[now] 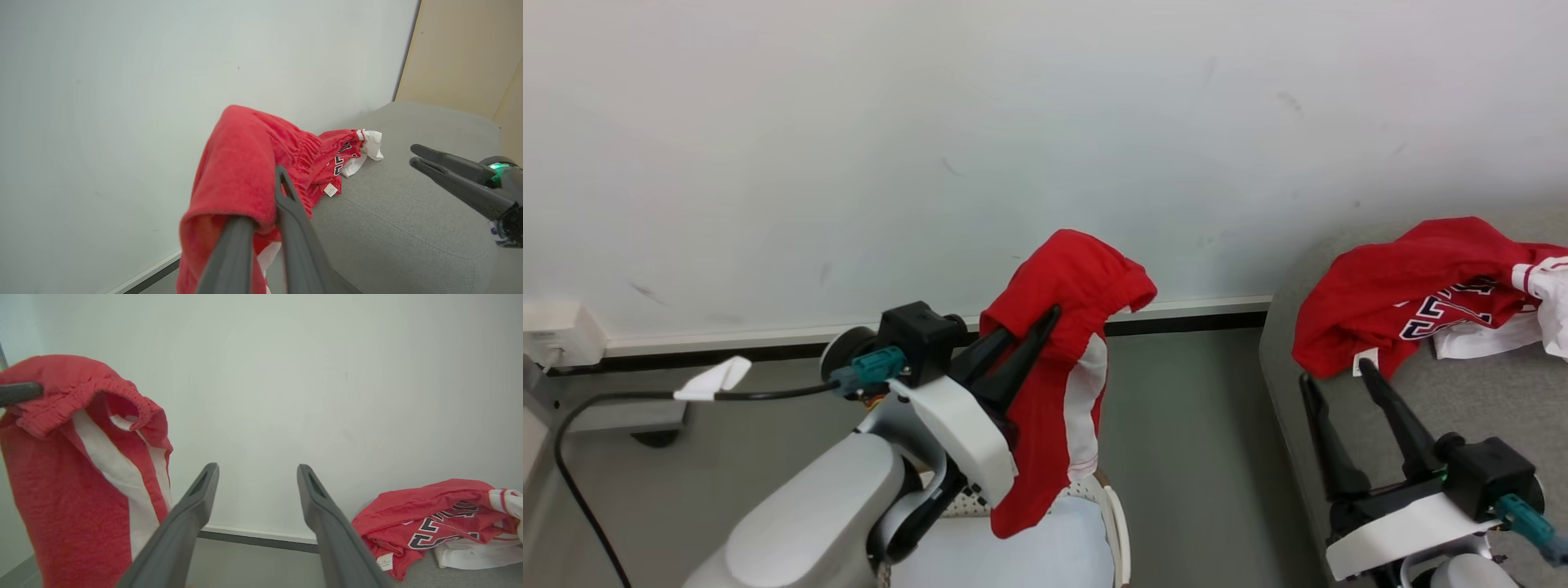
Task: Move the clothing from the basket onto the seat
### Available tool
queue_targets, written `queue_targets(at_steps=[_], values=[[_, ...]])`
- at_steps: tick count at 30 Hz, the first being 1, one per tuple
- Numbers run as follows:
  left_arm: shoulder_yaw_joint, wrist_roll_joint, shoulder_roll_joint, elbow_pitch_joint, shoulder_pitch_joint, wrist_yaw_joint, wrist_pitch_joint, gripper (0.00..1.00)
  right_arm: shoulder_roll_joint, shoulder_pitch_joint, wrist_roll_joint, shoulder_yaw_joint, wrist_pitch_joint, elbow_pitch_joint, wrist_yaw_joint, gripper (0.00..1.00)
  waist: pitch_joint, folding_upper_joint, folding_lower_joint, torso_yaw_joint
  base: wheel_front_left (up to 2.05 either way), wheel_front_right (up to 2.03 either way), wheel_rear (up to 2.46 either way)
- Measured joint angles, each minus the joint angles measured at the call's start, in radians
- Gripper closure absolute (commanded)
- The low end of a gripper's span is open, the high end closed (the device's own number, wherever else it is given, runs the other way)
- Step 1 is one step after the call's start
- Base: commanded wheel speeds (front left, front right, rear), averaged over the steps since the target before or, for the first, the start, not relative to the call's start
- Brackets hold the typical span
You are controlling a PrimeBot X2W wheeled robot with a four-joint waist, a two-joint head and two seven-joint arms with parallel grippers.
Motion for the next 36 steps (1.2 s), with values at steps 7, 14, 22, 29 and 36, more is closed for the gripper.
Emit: queue_targets(at_steps=[7,14,22,29,36], values=[[-0.022,-0.002,-0.002,-0.061,0.002,-0.006,0.029,1.0,-0.03,-0.038,0.021,0.143,0.0,0.032,0.0,0.0,-0.003,0.0,0.0,0.026,0.0,0.0,0.0],[-0.049,-0.002,-0.016,-0.088,-0.001,-0.012,0.045,1.0,-0.043,-0.119,0.067,0.31,0.0,0.097,0.0,0.0,-0.004,0.0,0.0001,0.072,0.0,0.0,0.0],[-0.099,0.007,-0.052,-0.115,-0.005,-0.028,0.064,1.0,-0.054,-0.216,0.106,0.481,0.0,0.265,0.0,0.0,-0.009,0.0,0.0001,0.138,0.0,0.0,0.0],[-0.141,0.009,-0.084,-0.15,-0.006,-0.043,0.082,1.0,-0.047,-0.282,0.18,0.59,0.0,0.387,0.0,0.0,-0.017,0.0,0.0001,0.201,0.0,0.0,0.0],[-0.177,0.01,-0.103,-0.176,-0.005,-0.056,0.096,1.0,-0.053,-0.321,0.258,0.644,0.0,0.432,0.0,0.0,-0.024,0.0,0.0001,0.262,0.0,0.0,0.0]])
